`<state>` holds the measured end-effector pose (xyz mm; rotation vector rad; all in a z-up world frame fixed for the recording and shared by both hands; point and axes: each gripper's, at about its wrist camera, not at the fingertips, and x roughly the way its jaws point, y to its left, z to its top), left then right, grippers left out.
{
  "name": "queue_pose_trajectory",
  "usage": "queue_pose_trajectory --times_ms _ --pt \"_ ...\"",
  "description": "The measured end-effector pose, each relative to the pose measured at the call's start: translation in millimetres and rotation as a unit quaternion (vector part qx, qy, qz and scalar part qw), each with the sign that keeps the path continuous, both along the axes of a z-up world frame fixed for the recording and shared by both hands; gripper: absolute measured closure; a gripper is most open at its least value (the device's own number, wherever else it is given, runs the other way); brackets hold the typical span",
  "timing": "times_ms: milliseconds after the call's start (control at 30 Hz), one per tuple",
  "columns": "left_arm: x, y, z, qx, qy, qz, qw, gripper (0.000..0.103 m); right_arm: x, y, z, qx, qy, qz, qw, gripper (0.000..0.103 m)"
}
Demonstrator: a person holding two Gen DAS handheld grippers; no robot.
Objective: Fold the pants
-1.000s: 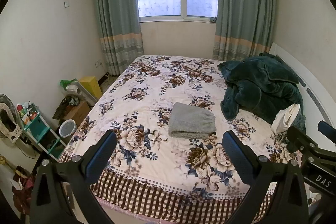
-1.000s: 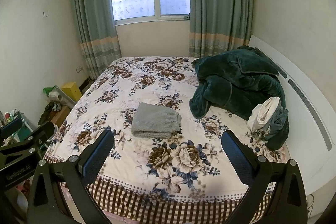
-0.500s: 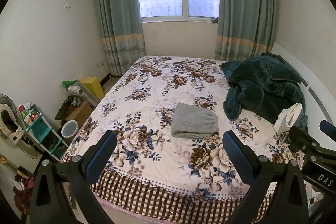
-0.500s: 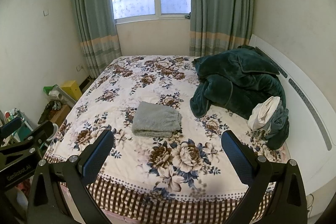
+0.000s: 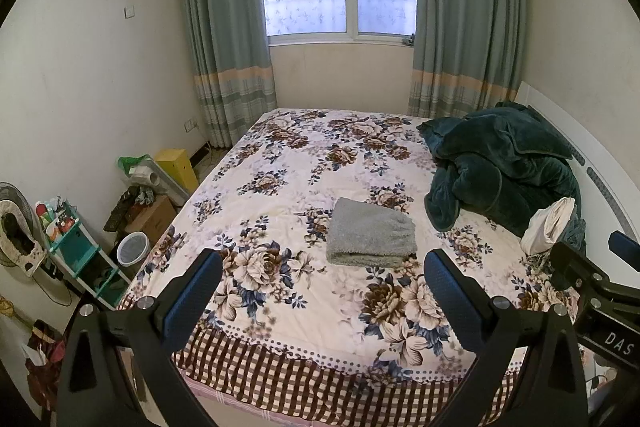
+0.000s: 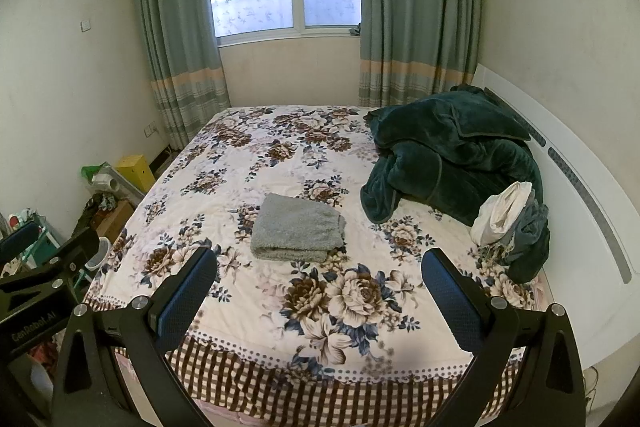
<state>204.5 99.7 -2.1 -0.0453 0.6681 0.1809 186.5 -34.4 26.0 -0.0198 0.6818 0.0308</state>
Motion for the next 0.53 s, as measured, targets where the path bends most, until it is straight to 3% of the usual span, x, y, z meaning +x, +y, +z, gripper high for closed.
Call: queue_pose_trajectory --times_ms 533 --pt "2.8 2.3 3.5 -0.007 -0.003 0.0 1.0 0.0 -1.5 0.3 -0.4 0.001 0.0 0.0 1.0 0.0"
